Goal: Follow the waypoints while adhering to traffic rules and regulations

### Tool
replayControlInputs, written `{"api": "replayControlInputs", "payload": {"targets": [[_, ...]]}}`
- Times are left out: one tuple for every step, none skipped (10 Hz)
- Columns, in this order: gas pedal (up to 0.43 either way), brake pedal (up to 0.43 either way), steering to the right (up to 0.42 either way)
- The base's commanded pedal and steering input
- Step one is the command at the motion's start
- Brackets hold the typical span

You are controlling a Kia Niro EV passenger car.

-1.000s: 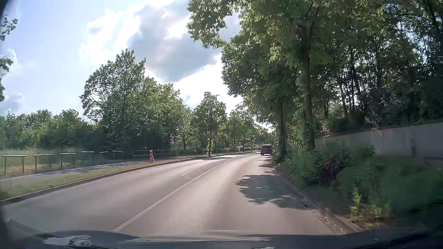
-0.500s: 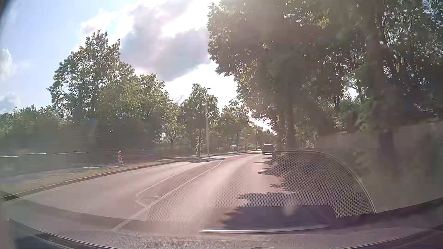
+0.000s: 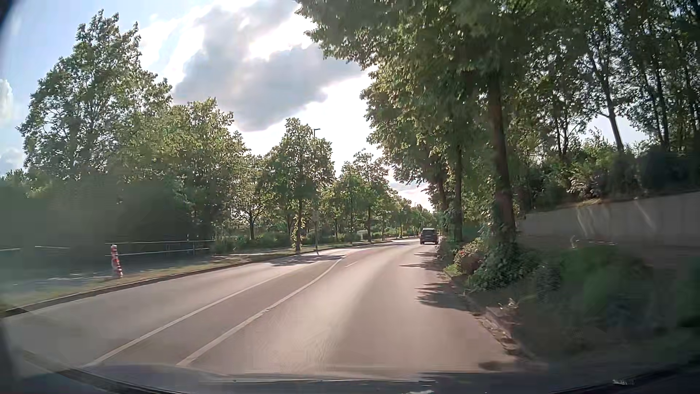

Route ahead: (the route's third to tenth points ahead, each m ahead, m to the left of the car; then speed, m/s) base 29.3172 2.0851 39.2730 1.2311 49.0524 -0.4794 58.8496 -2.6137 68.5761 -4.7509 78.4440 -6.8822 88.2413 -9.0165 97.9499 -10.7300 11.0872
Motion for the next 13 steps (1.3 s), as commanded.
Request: {"api": "replayControlInputs", "payload": {"targets": [[0.11,0.012,0.009],[0.11,0.012,0.009],[0.11,0.012,0.009],[0.098,0.012,0.008],[0.087,0.012,0.007],[0.079,0.012,0.004],[0.079,0.012,0.0],[0.079,0.012,-0.004],[0.067,0.012,-0.005],[0.067,0.012,-0.005],[0.067,0.012,-0.005],[0.039,0.012,-0.003],[0.028,0.012,-0.002]]}}
